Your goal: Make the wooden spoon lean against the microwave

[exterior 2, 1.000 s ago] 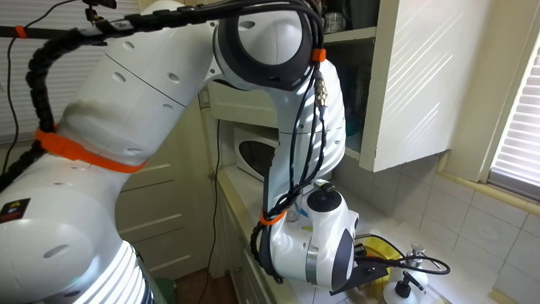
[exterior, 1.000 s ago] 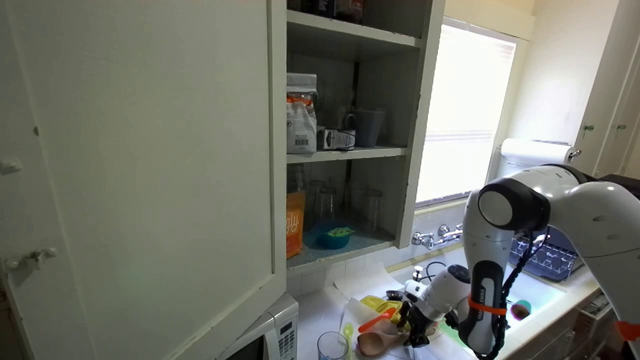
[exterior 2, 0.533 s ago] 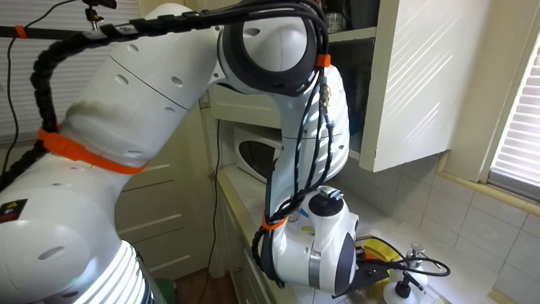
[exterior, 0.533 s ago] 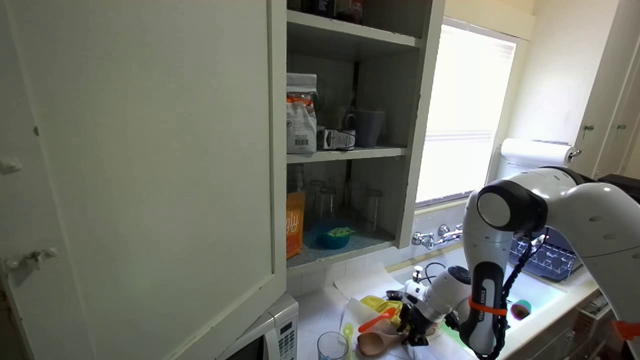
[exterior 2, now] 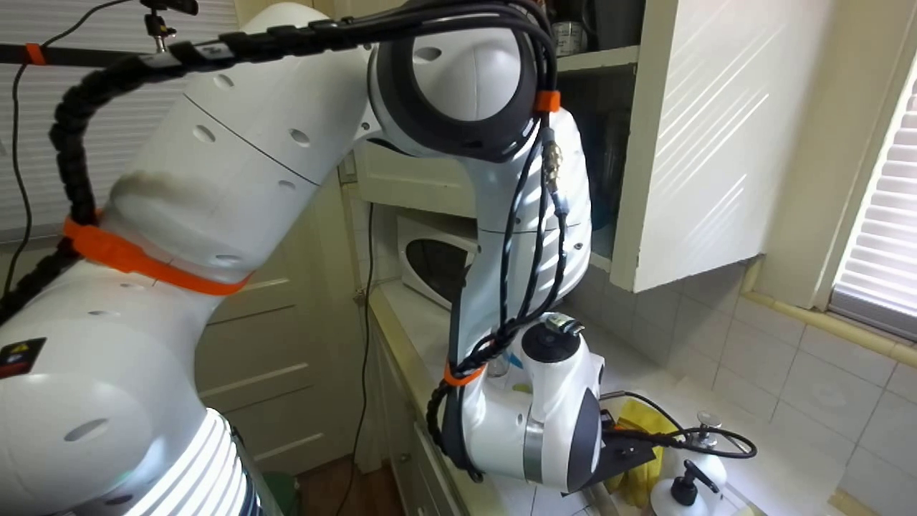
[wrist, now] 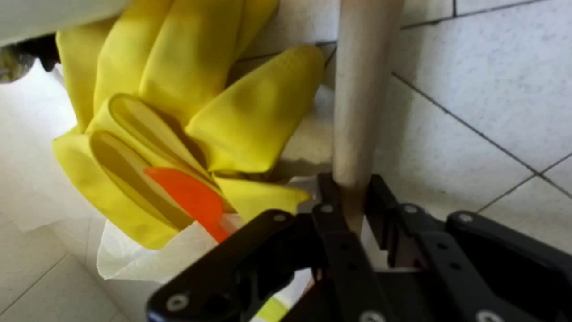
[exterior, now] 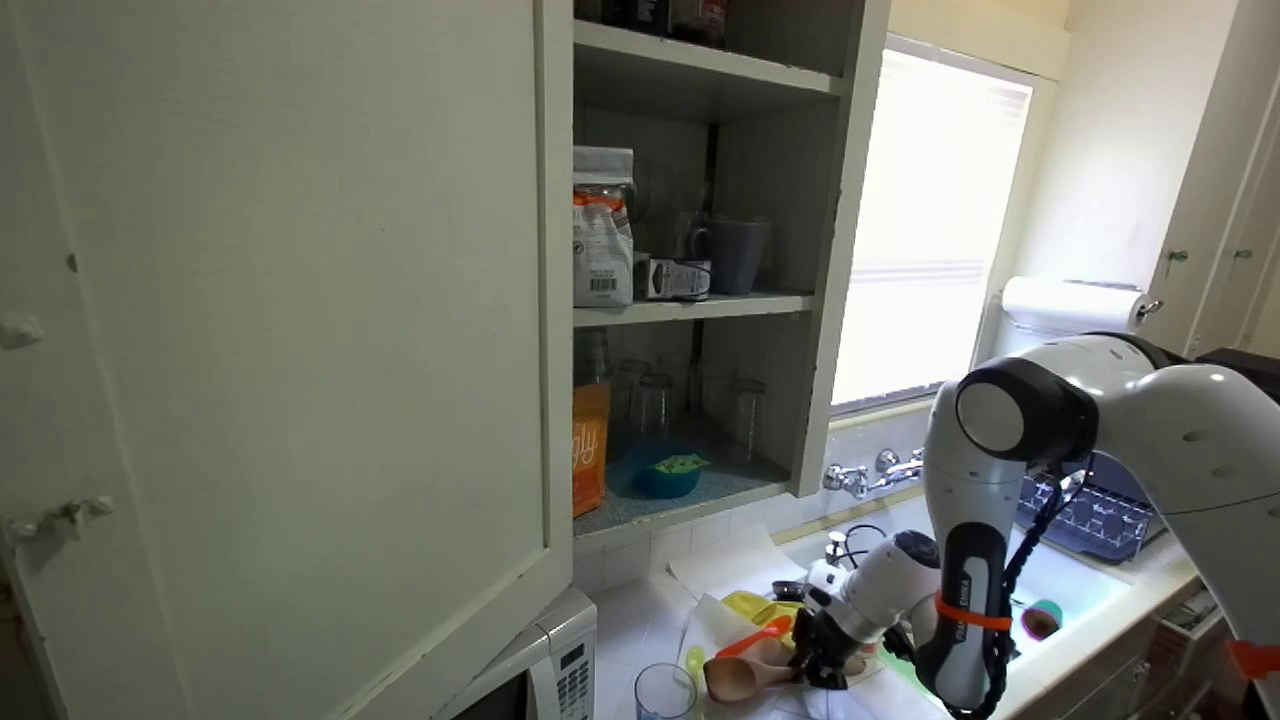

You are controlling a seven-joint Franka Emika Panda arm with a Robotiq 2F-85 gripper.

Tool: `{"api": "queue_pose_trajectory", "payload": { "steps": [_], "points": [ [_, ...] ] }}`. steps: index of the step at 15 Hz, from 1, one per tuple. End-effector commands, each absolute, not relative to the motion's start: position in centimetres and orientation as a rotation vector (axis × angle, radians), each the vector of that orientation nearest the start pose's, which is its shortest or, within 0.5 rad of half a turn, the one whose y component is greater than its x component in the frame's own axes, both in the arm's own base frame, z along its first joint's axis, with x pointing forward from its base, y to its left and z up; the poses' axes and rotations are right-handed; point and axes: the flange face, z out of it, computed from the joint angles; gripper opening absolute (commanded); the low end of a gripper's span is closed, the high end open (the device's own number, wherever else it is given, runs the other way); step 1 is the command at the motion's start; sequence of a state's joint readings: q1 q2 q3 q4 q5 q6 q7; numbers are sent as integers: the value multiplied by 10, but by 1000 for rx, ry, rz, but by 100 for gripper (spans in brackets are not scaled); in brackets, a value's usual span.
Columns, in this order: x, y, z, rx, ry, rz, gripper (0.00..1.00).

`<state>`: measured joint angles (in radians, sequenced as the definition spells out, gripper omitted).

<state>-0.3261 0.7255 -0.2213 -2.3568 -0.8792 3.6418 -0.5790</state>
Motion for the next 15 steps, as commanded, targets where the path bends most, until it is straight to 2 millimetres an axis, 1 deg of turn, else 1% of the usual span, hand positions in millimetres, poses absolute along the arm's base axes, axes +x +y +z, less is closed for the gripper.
{"api": "queue_pose_trajectory", "payload": {
  "steps": [1, 4, 9, 13, 15],
  "points": [
    [432, -151, 108, -2803, -1573, -831, 5],
    [425, -144, 126, -2782, -1531, -951, 5],
    [406, -130, 150, -2756, -1475, -1009, 5],
    [398, -120, 173, -2732, -1453, -1101, 5],
    [395, -115, 185, -2699, -1474, -1146, 5]
  ]
}}
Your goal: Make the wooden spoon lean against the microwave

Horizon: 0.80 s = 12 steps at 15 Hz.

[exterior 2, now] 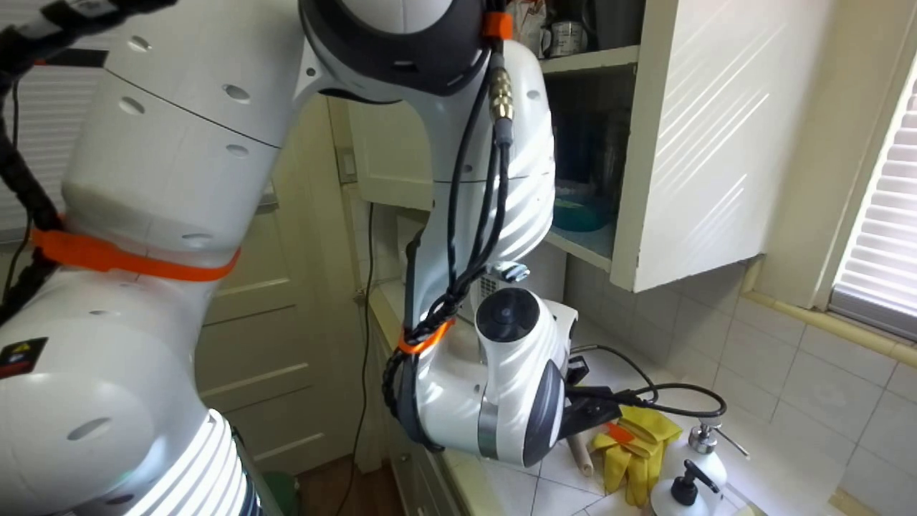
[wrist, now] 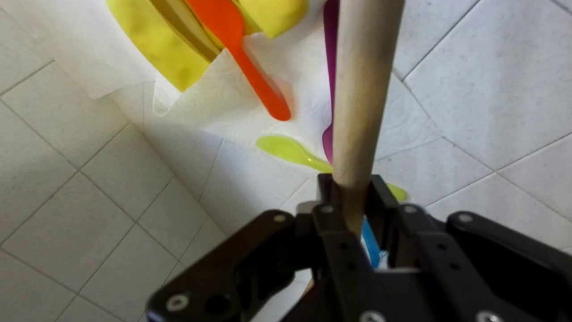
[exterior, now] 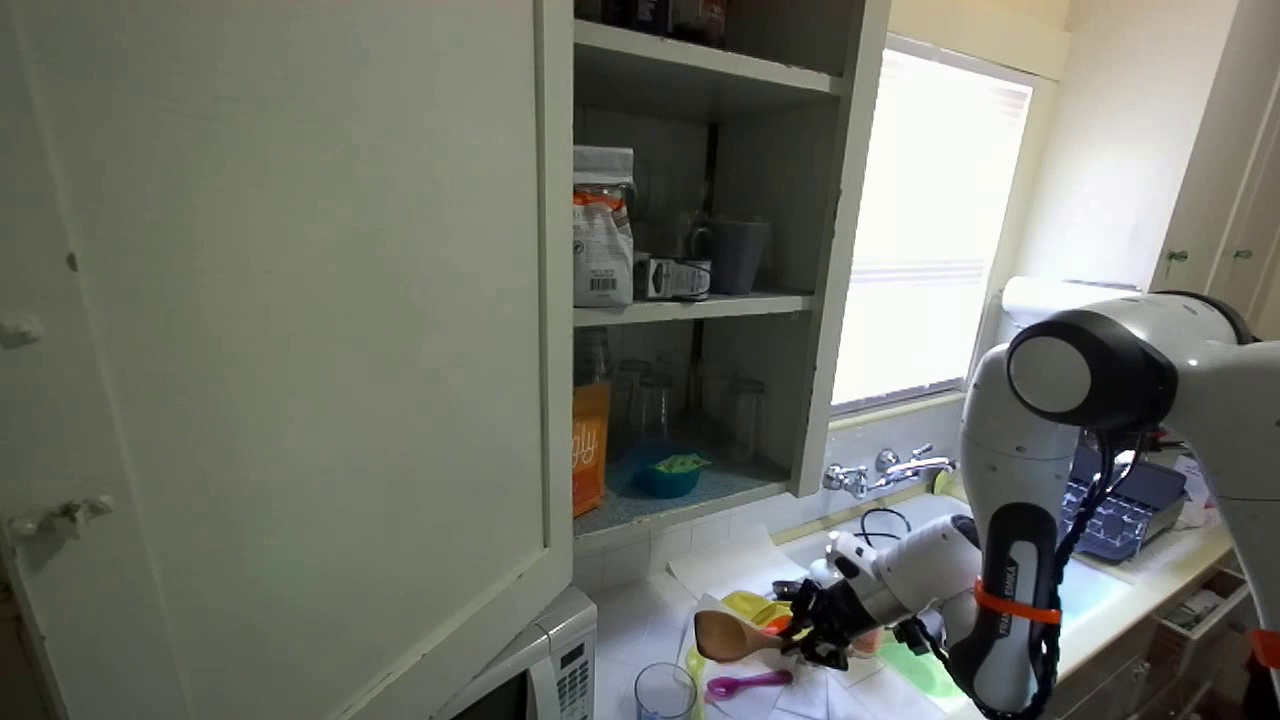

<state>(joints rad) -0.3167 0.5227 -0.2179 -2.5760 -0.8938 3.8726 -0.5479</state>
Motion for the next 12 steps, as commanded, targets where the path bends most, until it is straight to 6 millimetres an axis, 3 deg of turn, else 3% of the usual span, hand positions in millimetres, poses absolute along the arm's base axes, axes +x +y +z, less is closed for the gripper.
{"api": "queue_pose_trajectory", "payload": {
  "steps": [1, 7, 12],
  "points": [
    [394, -110, 190, -2662, -1479, -1180, 5],
    [391, -70, 217, -2276, -1626, -1331, 5],
    [394, -58, 239, -2043, -1649, -1434, 5]
  ]
}}
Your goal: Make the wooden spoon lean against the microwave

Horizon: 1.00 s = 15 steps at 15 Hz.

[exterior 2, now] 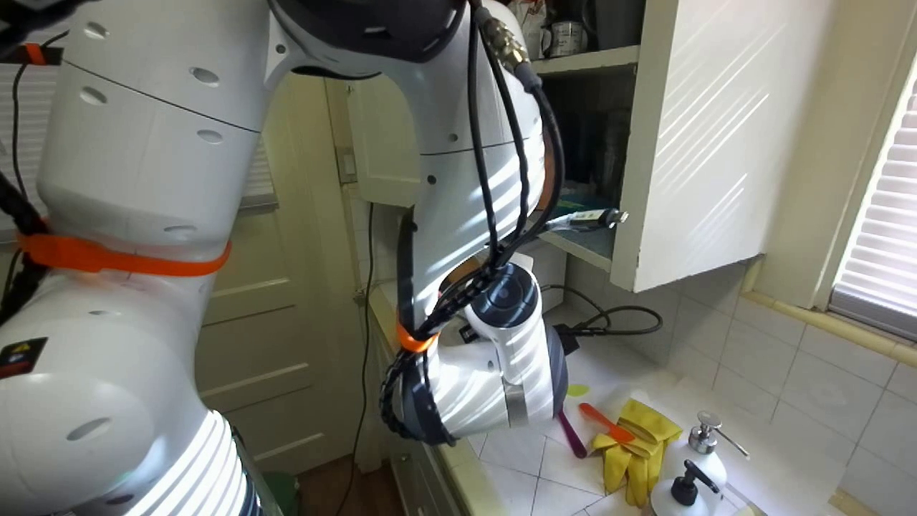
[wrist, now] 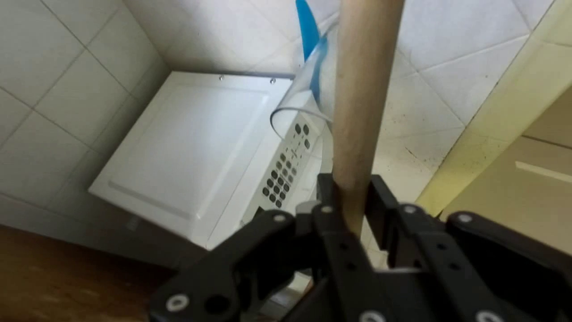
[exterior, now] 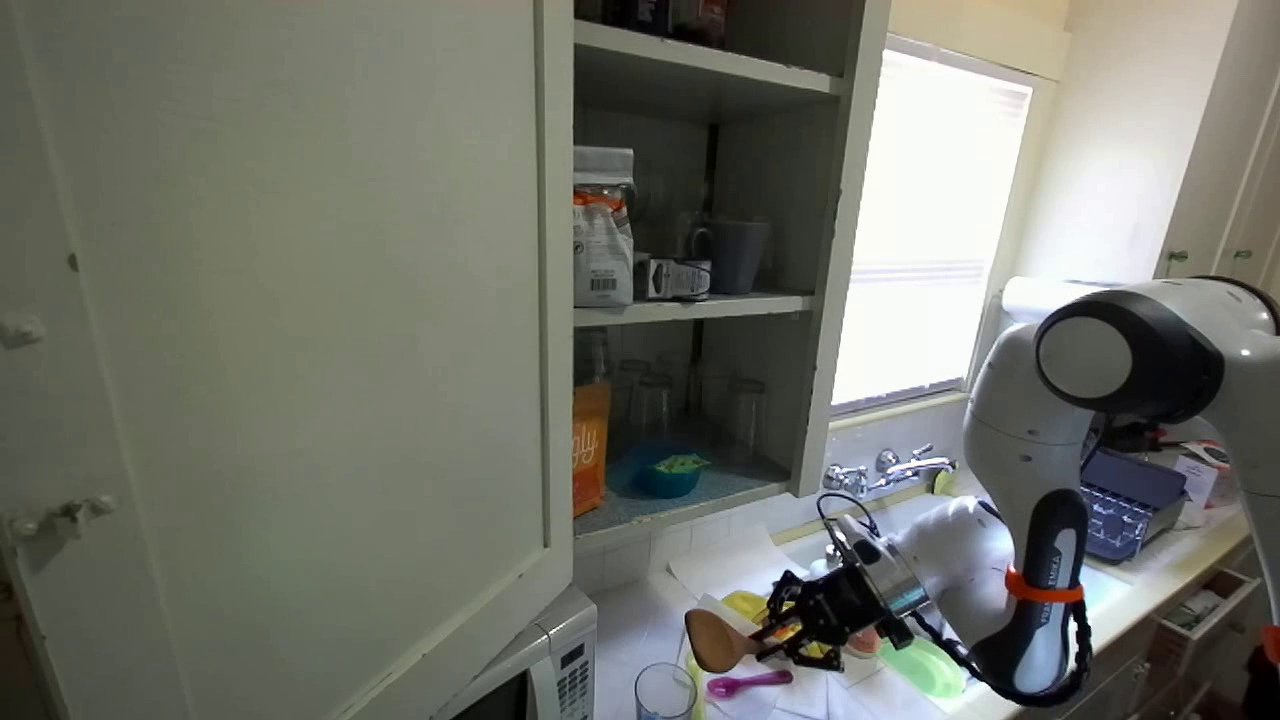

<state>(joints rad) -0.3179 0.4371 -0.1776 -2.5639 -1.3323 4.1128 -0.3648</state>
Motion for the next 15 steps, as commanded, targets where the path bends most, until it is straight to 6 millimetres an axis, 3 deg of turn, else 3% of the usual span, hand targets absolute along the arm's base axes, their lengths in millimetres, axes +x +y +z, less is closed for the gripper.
{"api": "queue_pose_trajectory", "payload": {
  "steps": [1, 3, 4, 6, 11, 15],
  "points": [
    [397, -57, 243, -2003, -1634, -1466, 5],
    [408, -53, 251, -1951, -1564, -1564, 5],
    [422, -43, 264, -1951, -1525, -1604, 5],
    [436, -31, 262, -1947, -1453, -1637, 5],
    [449, -32, 249, -2189, -1186, -1651, 5],
    [457, -28, 247, -2238, -991, -1705, 5]
  ]
}}
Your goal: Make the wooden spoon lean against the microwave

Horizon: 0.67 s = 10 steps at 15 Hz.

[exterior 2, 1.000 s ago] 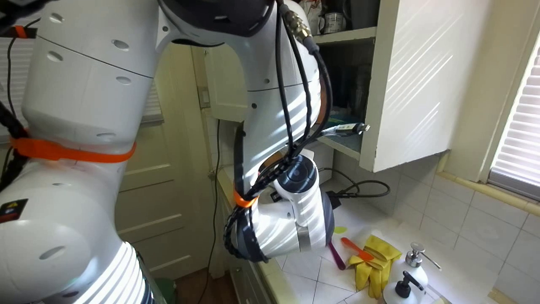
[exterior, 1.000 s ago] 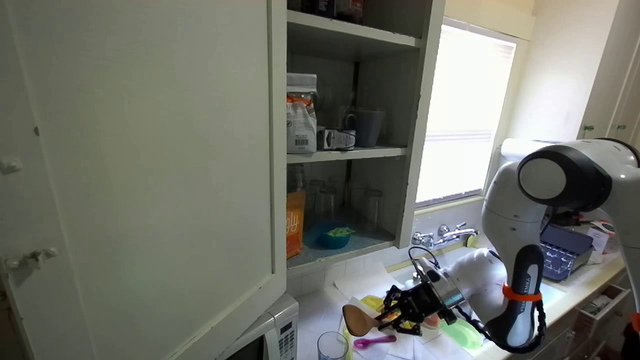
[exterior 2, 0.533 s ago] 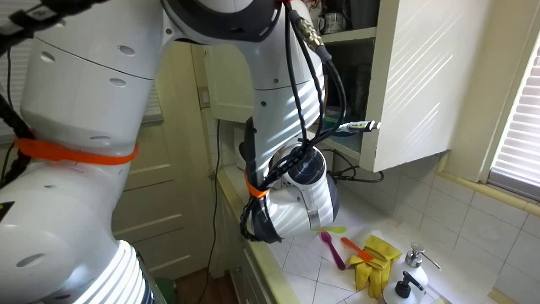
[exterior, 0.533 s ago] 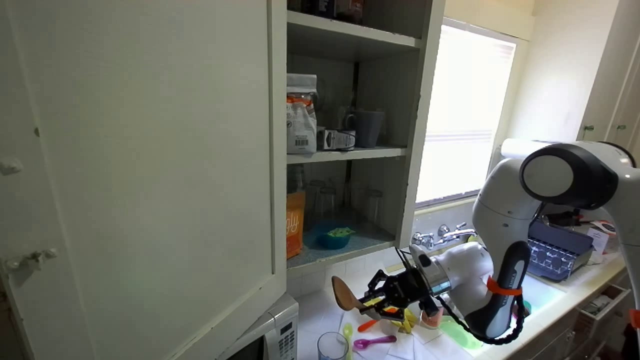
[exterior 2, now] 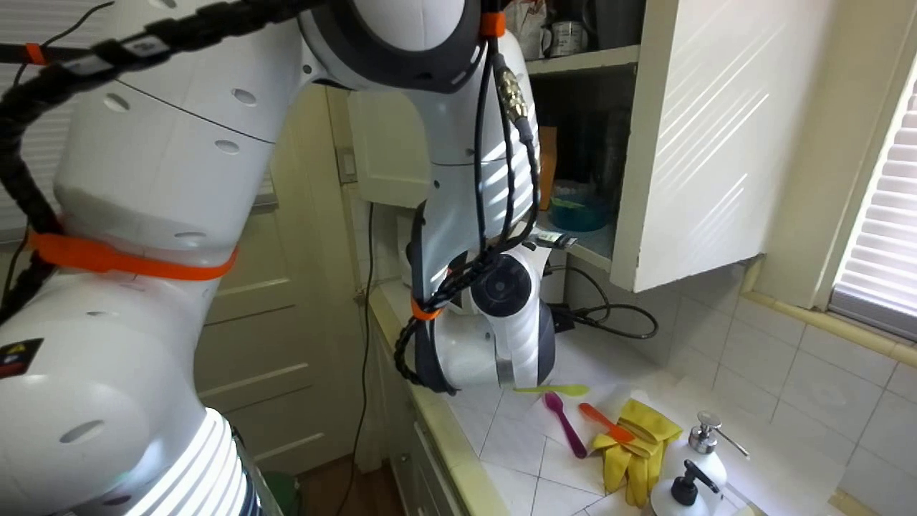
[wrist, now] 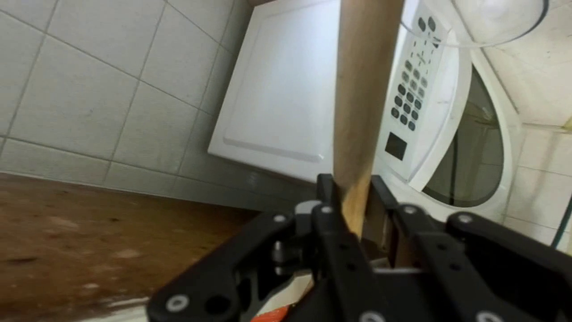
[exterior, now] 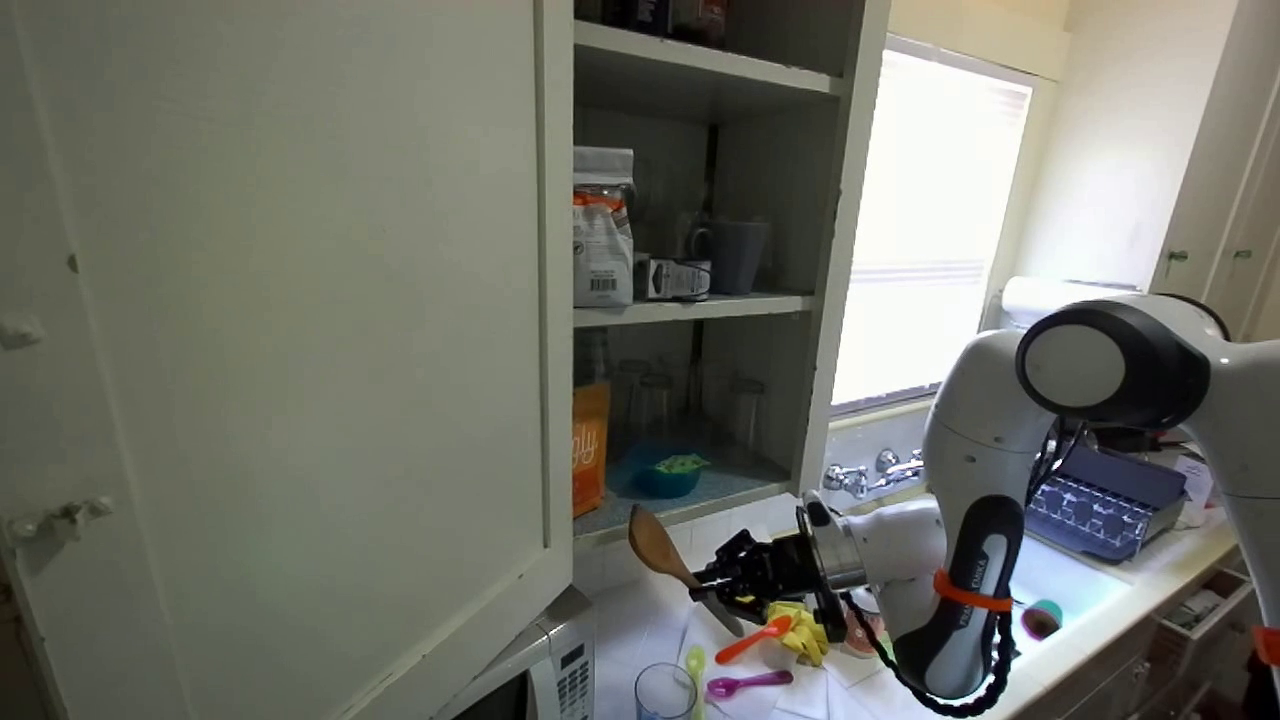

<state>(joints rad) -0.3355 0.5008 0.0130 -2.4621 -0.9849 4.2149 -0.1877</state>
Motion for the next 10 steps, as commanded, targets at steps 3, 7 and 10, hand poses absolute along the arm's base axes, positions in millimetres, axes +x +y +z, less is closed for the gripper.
{"api": "queue_pose_trajectory", "payload": {
  "steps": [3, 7, 10],
  "points": [
    [469, -13, 258, -2162, -955, -1758, 5],
    [475, 7, 266, -2034, -958, -1796, 5],
    [474, 13, 269, -2067, -963, -1761, 21]
  ]
}}
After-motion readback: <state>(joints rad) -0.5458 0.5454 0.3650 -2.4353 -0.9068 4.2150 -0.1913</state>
